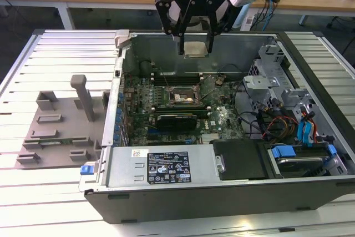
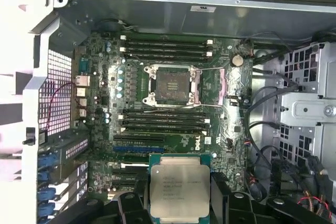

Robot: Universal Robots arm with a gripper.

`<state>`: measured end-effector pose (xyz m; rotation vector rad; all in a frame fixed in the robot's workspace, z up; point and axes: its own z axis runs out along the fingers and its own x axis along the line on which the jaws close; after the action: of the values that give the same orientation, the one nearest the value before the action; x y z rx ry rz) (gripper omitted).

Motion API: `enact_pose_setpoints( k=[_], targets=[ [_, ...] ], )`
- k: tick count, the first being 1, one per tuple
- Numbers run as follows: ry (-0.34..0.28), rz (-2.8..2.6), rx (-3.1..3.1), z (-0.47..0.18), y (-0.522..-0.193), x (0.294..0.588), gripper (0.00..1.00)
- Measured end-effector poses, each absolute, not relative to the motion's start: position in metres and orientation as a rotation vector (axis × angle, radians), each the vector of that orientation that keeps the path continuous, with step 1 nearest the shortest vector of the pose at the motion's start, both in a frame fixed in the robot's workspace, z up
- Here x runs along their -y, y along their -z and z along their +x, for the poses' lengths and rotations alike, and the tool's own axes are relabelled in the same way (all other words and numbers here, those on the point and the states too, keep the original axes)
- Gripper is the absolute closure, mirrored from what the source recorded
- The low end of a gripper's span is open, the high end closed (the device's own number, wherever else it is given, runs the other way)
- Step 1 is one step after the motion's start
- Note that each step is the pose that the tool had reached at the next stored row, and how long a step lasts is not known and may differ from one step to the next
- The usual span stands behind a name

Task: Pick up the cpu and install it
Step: 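Pick up the cpu and move it towards the insertion slot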

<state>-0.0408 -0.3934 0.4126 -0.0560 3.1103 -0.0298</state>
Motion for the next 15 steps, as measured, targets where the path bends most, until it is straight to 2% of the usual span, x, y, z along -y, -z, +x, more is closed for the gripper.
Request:
enact_pose_setpoints(
  k=[3, 15],
  targets=[
    [-0.047, -0.048, -3.109, -0.0408, -0.4124, 0.3933, 0.45],
    [-0.047, -0.048, -3.109, -0.0402, -0.4029, 0.3919, 0.45]
  ],
)
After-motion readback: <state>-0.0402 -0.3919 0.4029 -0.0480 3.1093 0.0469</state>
